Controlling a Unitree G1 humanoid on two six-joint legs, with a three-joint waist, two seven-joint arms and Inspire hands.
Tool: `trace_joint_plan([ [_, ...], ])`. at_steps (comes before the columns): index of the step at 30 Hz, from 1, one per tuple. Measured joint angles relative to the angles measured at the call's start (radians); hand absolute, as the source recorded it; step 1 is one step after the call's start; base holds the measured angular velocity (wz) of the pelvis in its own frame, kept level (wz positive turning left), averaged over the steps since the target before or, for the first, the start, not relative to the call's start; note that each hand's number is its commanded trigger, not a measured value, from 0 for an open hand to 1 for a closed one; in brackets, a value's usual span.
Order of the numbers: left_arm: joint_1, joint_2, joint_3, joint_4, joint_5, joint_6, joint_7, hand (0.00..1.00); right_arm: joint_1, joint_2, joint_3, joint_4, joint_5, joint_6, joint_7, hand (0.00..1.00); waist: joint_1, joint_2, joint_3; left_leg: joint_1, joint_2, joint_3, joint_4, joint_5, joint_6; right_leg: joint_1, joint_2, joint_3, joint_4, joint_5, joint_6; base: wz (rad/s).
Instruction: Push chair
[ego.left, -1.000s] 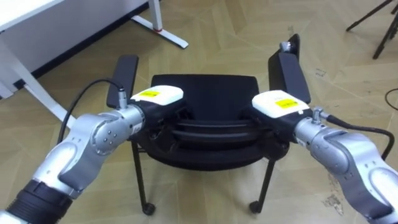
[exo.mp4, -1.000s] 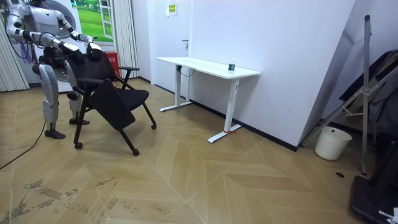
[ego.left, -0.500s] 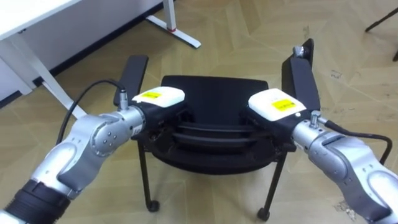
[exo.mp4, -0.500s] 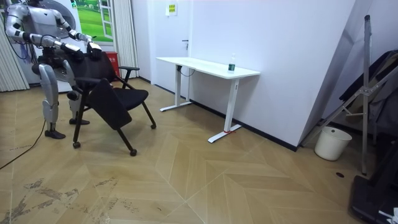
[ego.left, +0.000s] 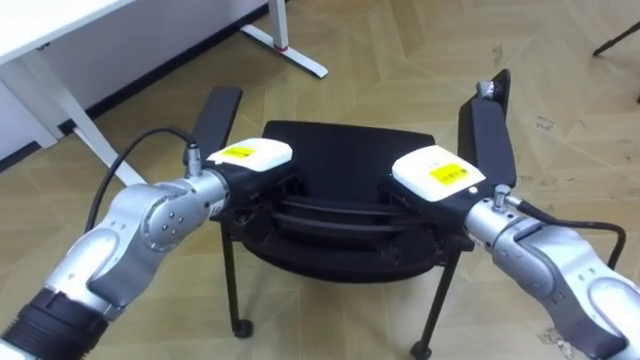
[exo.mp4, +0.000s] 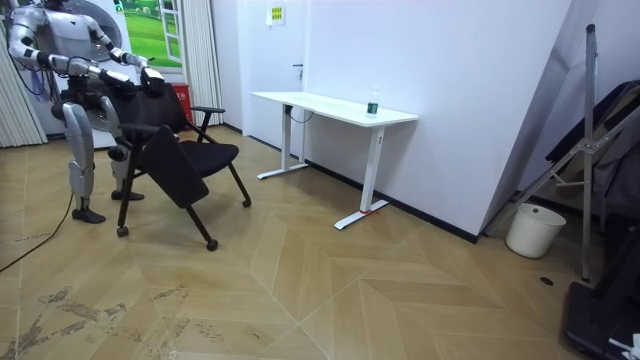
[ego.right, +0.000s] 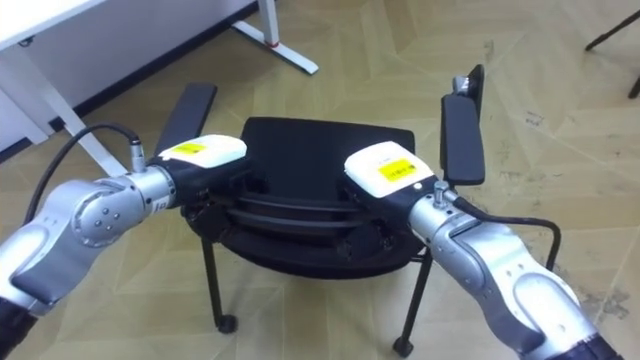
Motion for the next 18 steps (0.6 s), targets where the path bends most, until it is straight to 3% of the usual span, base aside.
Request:
trace_joint_plan([
  [6,0.000,-0.012,-0.002,0.042,0.007,-0.007,0.020,1.00,-0.015,0.021,0.012,0.069,0.017,-0.026,-0.029,1.00,0.001,-0.006,0.0026,-0.012,0.019,-0.013,0.088,-0.035,-0.008,0.009,0.005,-0.027,0.057,-0.033,-0.014,0.04],
  [8,-0.001,-0.022,-0.003,0.061,0.007,-0.007,0.031,1.00,-0.030,0.022,0.024,0.097,0.035,-0.033,-0.037,1.00,-0.002,-0.006,0.0027,-0.017,0.031,-0.011,0.135,-0.063,-0.012,0.005,0.007,-0.032,0.105,-0.063,-0.020,0.04],
  [10,-0.002,-0.023,-0.001,0.079,-0.001,-0.014,0.043,1.00,-0.045,0.024,0.029,0.134,0.052,-0.056,-0.050,1.00,0.002,-0.009,0.0031,-0.035,0.049,-0.016,0.212,-0.108,-0.020,-0.024,0.006,-0.046,0.196,-0.118,-0.029,0.03],
  [12,-0.002,-0.023,-0.002,0.094,-0.002,-0.021,0.053,1.00,-0.066,0.024,0.039,0.156,0.057,-0.073,-0.052,1.00,0.002,-0.011,0.0032,-0.045,0.052,-0.021,0.256,-0.133,-0.025,-0.039,-0.001,-0.047,0.264,-0.163,-0.035,0.05],
  [14,-0.001,-0.024,-0.005,0.109,-0.009,-0.025,0.079,1.00,-0.075,0.024,0.040,0.161,0.060,-0.087,-0.061,1.00,-0.006,-0.012,0.0031,-0.067,0.050,-0.031,0.294,-0.143,-0.031,-0.063,-0.016,-0.061,0.331,-0.199,-0.043,0.18],
  [18,-0.002,-0.034,-0.006,0.136,-0.006,-0.036,0.123,1.00,-0.078,0.025,0.039,0.191,0.067,-0.110,-0.106,1.00,-0.023,-0.004,0.0030,-0.097,0.056,-0.039,0.346,-0.141,-0.035,-0.070,-0.019,-0.082,0.368,-0.224,-0.052,0.29],
])
